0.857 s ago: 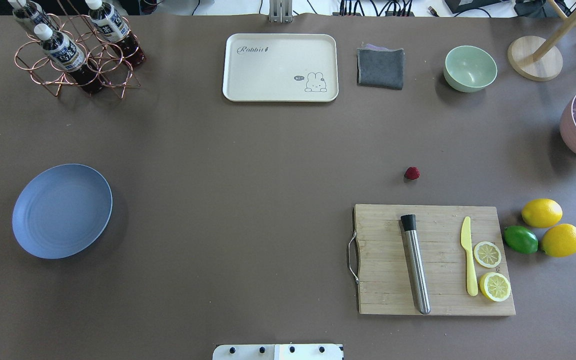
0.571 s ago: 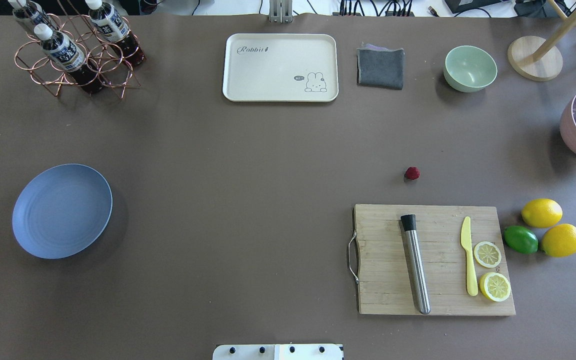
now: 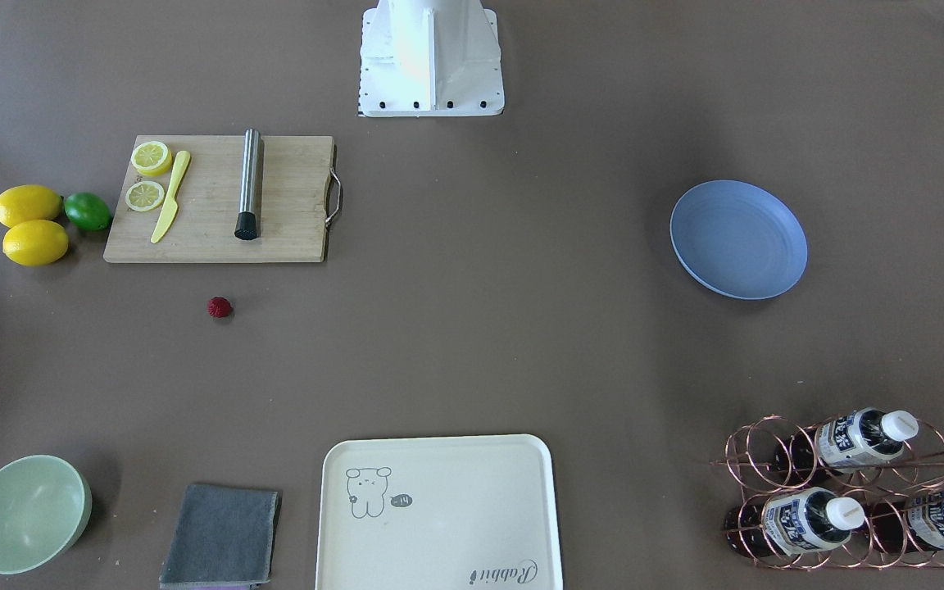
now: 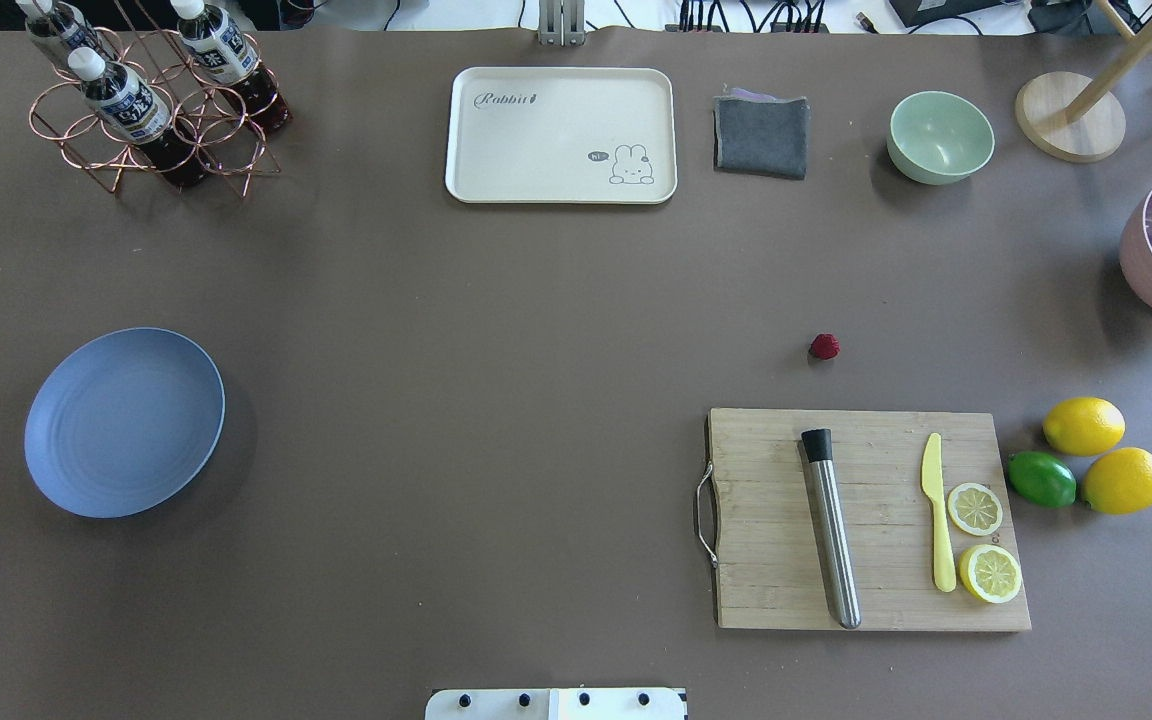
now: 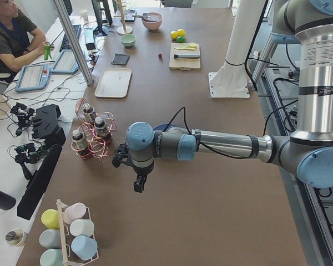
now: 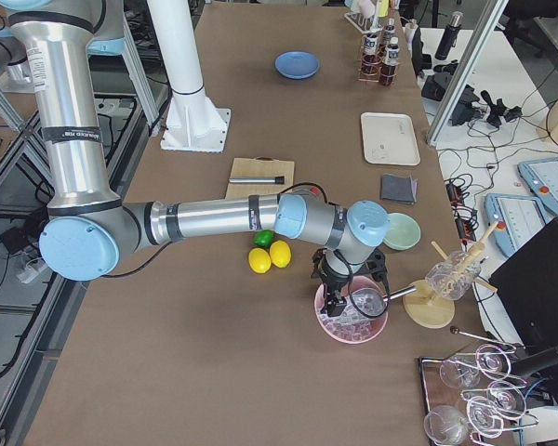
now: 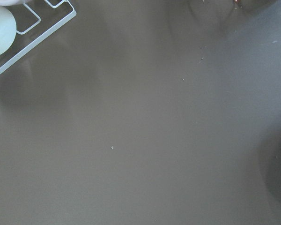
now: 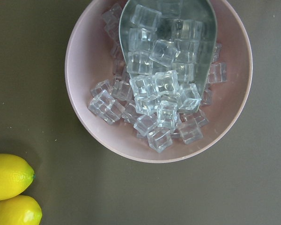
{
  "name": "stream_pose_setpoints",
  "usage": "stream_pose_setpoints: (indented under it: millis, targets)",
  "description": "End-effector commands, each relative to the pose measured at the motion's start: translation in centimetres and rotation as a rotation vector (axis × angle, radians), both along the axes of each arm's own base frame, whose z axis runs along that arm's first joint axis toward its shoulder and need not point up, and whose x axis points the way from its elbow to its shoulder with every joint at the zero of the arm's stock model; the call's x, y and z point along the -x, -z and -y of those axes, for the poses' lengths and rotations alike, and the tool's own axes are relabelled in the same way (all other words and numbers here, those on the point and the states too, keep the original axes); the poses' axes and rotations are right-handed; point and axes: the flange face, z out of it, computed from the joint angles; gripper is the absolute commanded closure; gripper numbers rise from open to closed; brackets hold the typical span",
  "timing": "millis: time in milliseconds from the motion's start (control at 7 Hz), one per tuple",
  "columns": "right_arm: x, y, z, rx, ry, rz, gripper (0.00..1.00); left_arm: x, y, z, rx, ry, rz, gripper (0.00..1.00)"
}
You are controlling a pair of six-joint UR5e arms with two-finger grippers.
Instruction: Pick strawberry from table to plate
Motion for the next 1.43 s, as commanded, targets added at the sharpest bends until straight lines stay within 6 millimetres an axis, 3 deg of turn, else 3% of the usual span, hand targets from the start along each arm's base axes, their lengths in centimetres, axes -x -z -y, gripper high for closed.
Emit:
stream_pose_setpoints:
  millis: [0,1286]
  targets:
    - [0.0,0.0,0.0,-0.001,0.0,0.0,0.0,0.0,0.0,0.1,-0.001,0.0,0.002,0.02]
    - [0.0,0.3,0.0,-0.006,-0.001,0.002,0.0,-0.1,1.4,0.5,-0.025,0.002,-0.009,0.03]
